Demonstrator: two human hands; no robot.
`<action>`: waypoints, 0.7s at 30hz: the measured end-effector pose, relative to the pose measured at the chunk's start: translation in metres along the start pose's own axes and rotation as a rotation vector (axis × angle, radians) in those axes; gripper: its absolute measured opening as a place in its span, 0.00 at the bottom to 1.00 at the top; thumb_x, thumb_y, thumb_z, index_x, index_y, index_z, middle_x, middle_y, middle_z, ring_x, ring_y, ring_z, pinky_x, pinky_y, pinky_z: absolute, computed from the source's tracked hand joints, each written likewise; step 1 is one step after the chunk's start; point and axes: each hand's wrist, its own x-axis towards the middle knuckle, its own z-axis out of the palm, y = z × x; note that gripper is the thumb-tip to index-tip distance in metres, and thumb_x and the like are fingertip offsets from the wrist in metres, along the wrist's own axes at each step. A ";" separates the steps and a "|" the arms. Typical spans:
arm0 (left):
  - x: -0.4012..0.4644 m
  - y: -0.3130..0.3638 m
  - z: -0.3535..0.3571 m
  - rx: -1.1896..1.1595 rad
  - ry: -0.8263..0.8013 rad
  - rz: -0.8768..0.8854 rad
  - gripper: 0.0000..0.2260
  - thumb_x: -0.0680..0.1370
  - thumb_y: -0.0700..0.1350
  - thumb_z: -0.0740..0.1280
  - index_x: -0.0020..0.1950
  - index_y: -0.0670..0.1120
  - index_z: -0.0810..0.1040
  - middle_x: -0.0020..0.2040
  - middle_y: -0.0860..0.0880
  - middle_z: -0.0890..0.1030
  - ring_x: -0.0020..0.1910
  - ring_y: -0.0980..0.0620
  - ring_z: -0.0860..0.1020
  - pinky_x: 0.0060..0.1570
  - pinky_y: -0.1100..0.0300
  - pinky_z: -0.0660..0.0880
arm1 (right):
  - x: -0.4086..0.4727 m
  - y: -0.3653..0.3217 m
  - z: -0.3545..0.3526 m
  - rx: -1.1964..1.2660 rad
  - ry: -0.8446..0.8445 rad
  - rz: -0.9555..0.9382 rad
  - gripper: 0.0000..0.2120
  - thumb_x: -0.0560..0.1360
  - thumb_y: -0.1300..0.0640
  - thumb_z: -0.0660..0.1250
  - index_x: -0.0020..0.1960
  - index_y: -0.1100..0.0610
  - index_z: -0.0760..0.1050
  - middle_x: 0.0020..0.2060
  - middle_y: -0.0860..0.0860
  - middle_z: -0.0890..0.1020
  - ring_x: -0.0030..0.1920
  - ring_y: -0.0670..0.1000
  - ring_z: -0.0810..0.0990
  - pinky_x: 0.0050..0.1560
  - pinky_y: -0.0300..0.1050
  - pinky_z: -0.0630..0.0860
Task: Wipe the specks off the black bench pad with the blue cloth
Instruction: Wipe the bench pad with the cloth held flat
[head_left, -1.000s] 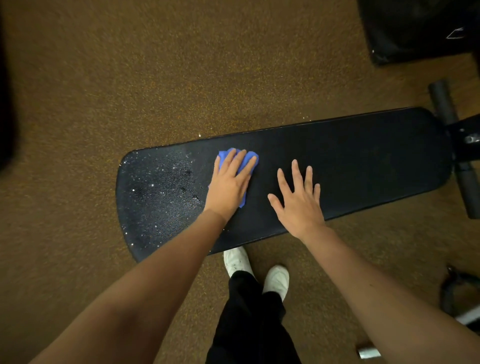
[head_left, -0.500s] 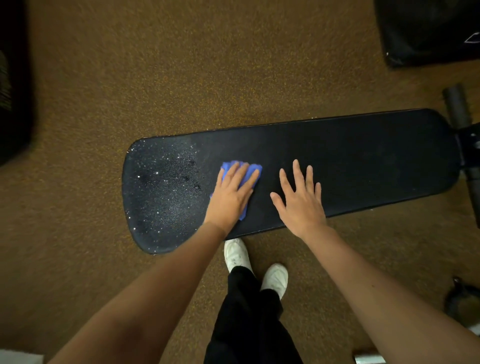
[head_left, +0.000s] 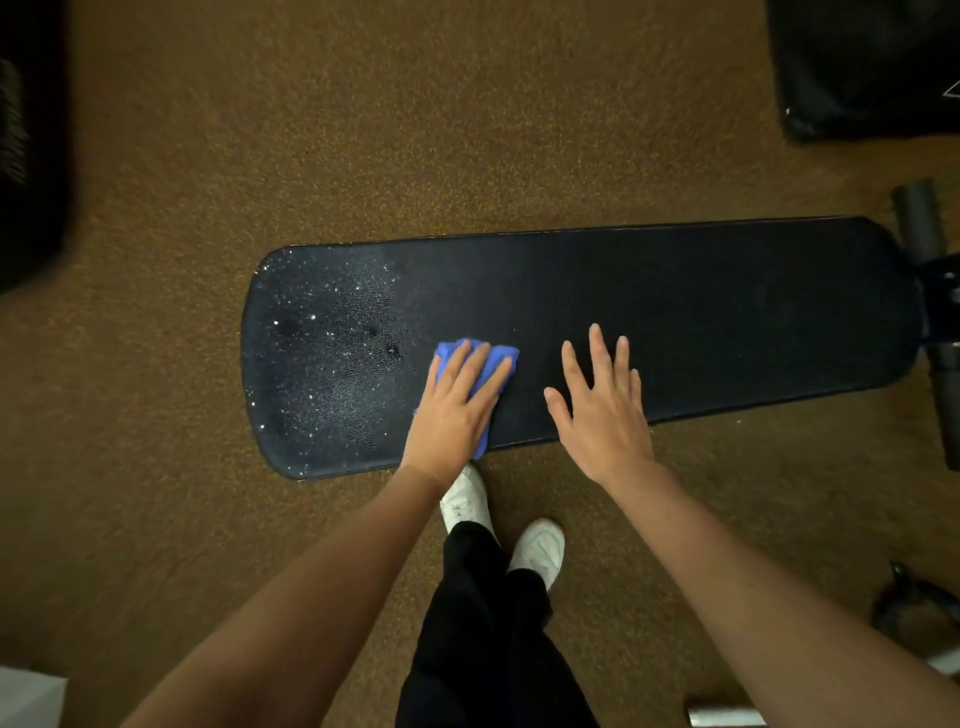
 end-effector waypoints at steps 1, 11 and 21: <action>-0.010 -0.003 -0.001 -0.005 -0.016 0.031 0.22 0.78 0.42 0.61 0.72 0.46 0.64 0.68 0.39 0.68 0.70 0.38 0.62 0.67 0.39 0.62 | -0.001 0.002 0.000 -0.005 -0.001 0.002 0.28 0.80 0.43 0.49 0.77 0.52 0.45 0.76 0.54 0.39 0.74 0.60 0.36 0.73 0.58 0.45; 0.016 0.007 0.001 -0.021 0.097 -0.304 0.18 0.79 0.43 0.56 0.68 0.43 0.69 0.66 0.37 0.72 0.66 0.34 0.67 0.63 0.36 0.64 | -0.004 0.007 -0.001 0.008 0.005 0.023 0.29 0.80 0.43 0.48 0.77 0.51 0.45 0.75 0.56 0.39 0.74 0.61 0.37 0.73 0.59 0.46; 0.013 -0.031 -0.013 0.004 0.038 -0.261 0.18 0.79 0.43 0.56 0.70 0.43 0.66 0.67 0.36 0.70 0.67 0.33 0.65 0.64 0.37 0.65 | -0.006 0.008 -0.003 -0.006 -0.002 -0.047 0.29 0.80 0.43 0.48 0.77 0.54 0.46 0.76 0.54 0.40 0.74 0.59 0.37 0.73 0.60 0.46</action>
